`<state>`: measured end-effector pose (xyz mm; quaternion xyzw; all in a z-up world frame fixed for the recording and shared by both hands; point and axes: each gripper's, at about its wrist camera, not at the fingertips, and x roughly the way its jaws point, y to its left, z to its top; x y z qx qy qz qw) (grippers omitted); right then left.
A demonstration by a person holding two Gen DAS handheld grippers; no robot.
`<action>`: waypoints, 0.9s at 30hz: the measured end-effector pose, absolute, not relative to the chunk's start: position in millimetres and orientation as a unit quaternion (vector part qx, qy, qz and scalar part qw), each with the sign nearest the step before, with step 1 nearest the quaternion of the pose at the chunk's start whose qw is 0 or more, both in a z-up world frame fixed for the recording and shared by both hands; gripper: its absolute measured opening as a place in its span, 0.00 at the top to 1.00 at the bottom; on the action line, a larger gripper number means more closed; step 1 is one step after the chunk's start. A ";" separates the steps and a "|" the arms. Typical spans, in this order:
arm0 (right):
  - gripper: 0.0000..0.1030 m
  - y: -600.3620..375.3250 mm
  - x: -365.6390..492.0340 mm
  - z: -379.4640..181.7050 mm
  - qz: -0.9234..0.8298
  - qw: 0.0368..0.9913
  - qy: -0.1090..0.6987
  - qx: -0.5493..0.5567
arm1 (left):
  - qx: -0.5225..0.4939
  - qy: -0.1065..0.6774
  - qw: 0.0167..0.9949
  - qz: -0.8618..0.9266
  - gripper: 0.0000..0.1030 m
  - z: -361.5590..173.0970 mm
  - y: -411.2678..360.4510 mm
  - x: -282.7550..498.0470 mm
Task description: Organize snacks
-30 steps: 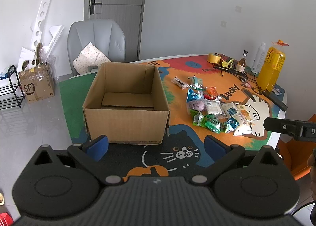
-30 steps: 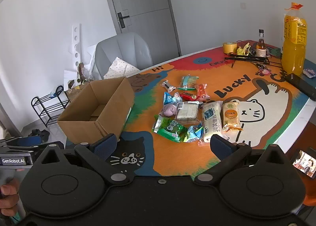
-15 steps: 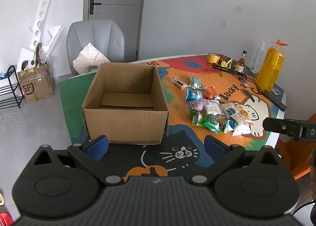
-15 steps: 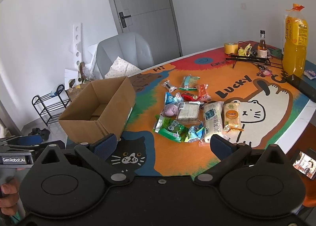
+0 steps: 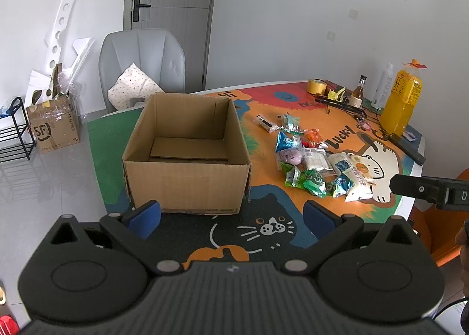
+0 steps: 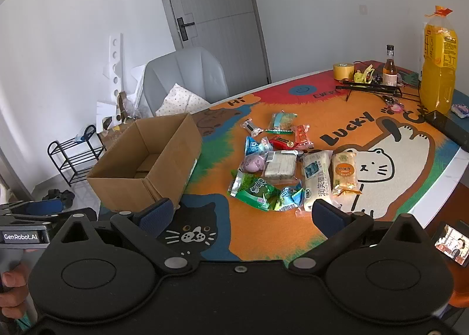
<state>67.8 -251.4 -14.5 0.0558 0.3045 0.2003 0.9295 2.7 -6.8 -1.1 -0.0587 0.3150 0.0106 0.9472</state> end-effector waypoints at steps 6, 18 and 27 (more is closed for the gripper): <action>0.00 -250.9 68.8 -15.7 0.201 0.929 0.306 0.056 | -0.059 0.316 0.947 0.011 0.00 -1.7 -6.8 2.9; 0.00 -245.5 68.2 -16.9 0.206 0.928 0.305 0.052 | -0.062 0.314 0.947 0.004 0.00 -5.5 -6.0 3.6; 0.00 -246.6 69.6 -21.6 0.200 0.931 0.302 0.050 | -0.058 0.305 0.950 0.009 0.00 -10.7 -9.0 4.9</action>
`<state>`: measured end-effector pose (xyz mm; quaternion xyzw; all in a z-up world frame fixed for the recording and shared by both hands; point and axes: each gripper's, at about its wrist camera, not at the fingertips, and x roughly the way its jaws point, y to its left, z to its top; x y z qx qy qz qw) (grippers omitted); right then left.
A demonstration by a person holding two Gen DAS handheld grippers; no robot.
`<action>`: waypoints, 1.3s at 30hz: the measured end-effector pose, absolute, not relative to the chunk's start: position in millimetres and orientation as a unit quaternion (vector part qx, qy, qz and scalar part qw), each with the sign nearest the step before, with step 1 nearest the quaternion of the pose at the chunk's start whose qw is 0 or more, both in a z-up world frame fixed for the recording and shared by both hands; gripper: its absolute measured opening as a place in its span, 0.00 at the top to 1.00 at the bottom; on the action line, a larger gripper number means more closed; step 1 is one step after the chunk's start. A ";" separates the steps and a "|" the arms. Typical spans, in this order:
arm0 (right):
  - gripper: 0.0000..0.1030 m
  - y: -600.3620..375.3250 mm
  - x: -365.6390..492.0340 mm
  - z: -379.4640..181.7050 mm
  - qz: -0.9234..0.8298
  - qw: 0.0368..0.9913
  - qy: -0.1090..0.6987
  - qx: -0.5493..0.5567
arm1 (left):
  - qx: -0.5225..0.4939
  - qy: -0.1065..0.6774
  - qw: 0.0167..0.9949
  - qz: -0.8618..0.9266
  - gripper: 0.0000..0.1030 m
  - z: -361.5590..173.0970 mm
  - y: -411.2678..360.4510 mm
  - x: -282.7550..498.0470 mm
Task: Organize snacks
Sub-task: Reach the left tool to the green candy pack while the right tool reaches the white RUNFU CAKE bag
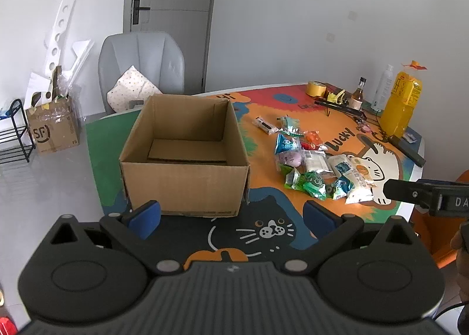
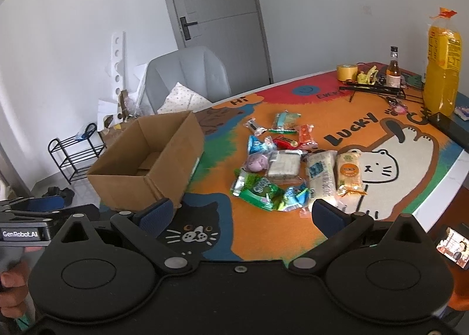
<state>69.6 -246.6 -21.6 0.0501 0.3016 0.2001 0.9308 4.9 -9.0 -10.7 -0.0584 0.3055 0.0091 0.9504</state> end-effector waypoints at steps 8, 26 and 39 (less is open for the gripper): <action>0.00 -261.2 80.8 -41.9 0.183 0.937 0.294 0.041 | -0.055 0.297 0.953 0.006 0.00 -32.9 -22.0 21.1; 0.12 -312.2 119.8 -73.6 0.164 0.936 0.294 0.101 | -0.057 0.280 0.957 -0.060 0.04 -54.3 -81.7 80.4; 0.43 -329.3 149.5 -96.9 0.180 0.922 0.315 0.138 | -0.051 0.304 0.948 -0.081 0.34 -72.2 -112.3 123.2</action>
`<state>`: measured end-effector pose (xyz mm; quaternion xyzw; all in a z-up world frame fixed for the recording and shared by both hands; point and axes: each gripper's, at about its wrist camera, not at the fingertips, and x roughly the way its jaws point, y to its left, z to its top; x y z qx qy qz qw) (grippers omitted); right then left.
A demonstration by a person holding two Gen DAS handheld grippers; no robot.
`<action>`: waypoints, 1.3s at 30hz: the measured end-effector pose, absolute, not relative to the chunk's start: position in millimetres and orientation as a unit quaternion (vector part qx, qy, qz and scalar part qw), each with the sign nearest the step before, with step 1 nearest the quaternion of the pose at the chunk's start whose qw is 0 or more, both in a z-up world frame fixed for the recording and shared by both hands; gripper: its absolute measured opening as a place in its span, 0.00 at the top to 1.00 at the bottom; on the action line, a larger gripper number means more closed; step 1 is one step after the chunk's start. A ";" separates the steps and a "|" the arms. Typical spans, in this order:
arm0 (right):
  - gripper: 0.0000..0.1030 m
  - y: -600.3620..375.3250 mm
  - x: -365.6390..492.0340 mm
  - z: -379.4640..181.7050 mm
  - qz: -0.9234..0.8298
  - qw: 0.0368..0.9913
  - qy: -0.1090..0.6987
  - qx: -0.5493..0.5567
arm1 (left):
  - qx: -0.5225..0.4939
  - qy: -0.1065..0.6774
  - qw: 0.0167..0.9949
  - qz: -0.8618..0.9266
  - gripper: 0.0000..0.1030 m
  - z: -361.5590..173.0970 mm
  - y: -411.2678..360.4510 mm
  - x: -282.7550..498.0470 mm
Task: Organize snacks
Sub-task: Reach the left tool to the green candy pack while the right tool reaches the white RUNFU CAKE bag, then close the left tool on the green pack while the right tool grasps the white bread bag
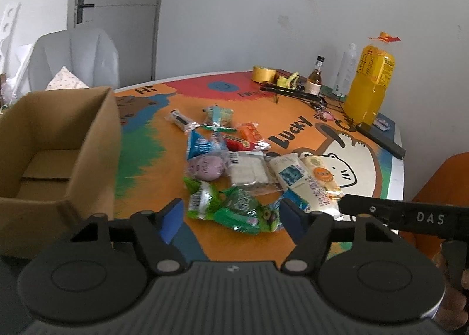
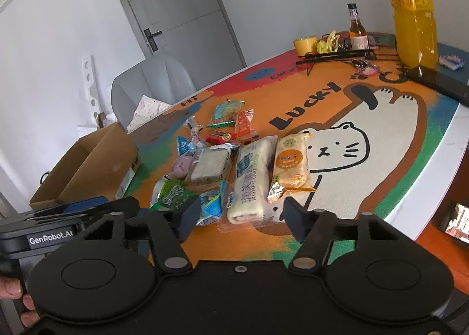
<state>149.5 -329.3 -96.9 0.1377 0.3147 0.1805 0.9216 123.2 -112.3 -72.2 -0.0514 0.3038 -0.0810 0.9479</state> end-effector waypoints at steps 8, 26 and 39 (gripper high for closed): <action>0.56 -332.5 168.5 -104.0 0.191 0.914 0.323 0.153 | -0.052 0.321 0.942 -0.083 0.50 -80.7 -124.8 152.1; 0.57 -313.4 202.8 -119.4 0.194 0.904 0.349 0.153 | -0.063 0.377 0.921 -0.076 0.55 -114.0 -125.4 180.3; 0.40 -303.0 210.7 -129.7 0.178 0.910 0.350 0.134 | -0.076 0.368 0.924 -0.069 0.70 -103.9 -117.1 173.0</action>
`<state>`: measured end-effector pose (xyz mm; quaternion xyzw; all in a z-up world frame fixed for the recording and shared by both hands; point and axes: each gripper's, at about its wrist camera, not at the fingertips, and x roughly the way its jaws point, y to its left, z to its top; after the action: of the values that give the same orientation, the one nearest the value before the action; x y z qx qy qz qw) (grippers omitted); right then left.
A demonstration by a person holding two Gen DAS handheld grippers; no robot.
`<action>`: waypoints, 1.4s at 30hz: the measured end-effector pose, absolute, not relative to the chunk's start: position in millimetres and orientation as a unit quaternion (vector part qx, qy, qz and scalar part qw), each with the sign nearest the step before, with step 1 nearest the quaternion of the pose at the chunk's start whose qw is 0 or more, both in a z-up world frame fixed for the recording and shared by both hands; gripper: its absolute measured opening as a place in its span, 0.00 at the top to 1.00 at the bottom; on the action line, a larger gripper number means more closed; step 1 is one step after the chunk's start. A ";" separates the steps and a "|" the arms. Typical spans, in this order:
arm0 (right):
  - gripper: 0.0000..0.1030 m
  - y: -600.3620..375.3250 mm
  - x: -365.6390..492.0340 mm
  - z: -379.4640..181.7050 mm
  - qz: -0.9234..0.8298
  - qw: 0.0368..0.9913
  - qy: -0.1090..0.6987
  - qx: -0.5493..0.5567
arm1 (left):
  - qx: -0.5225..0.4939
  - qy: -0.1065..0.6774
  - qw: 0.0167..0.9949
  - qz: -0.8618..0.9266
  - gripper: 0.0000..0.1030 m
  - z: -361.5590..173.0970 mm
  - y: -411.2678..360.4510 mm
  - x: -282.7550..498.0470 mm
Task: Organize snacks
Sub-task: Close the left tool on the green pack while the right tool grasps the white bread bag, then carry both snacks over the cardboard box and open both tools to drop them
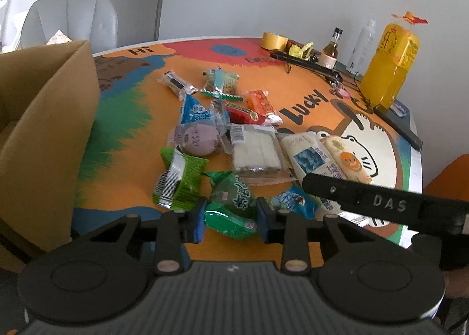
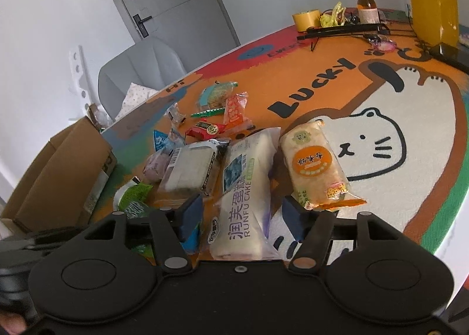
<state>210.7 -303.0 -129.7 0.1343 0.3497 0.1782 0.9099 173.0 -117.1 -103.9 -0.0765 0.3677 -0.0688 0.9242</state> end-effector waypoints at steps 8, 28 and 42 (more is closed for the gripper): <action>0.49 -280.3 215.6 -129.0 0.156 0.923 0.349 0.049 | -0.084 0.365 0.925 -0.062 0.72 -103.1 -110.0 169.5; 0.75 -286.3 196.8 -102.4 0.174 0.930 0.307 0.104 | -0.093 0.314 0.944 -0.049 0.72 -63.5 -84.0 153.0; 0.75 -256.5 187.9 -65.8 0.204 0.936 0.264 0.115 | -0.094 0.274 0.956 -0.034 0.72 -29.2 -49.3 137.7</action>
<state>187.9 -256.5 -65.8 0.1146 0.2637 0.2038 0.9358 137.7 -49.3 -29.2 -0.0943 0.2743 -0.0342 0.9564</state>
